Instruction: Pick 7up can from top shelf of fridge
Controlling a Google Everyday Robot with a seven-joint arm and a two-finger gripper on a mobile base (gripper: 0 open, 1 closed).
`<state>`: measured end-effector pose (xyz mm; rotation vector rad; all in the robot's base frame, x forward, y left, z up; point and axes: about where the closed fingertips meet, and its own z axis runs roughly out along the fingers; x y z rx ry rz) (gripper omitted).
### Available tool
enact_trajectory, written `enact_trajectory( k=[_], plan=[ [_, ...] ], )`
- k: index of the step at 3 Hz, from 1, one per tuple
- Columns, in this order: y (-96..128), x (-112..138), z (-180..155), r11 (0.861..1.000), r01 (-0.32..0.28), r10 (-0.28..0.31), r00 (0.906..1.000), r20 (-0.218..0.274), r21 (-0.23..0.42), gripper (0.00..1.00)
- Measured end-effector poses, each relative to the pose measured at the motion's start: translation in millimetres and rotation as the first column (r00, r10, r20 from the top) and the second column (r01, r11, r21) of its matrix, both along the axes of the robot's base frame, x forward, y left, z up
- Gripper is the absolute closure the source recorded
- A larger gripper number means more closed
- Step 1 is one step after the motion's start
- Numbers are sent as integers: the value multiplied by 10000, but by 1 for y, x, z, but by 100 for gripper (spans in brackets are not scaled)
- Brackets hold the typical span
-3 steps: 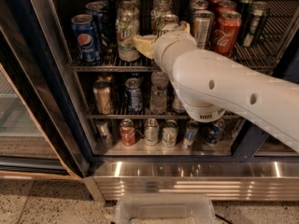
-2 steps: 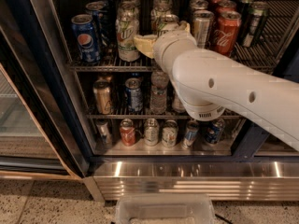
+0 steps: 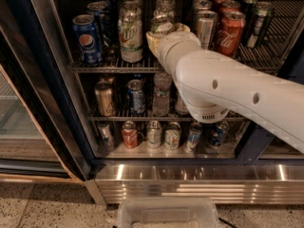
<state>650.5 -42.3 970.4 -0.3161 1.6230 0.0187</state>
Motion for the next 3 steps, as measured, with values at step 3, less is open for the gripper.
enact_trajectory(
  k=[3],
  plan=[
    [2, -9, -2, 9995, -221, 222, 9997, -64, 245, 100]
  ],
)
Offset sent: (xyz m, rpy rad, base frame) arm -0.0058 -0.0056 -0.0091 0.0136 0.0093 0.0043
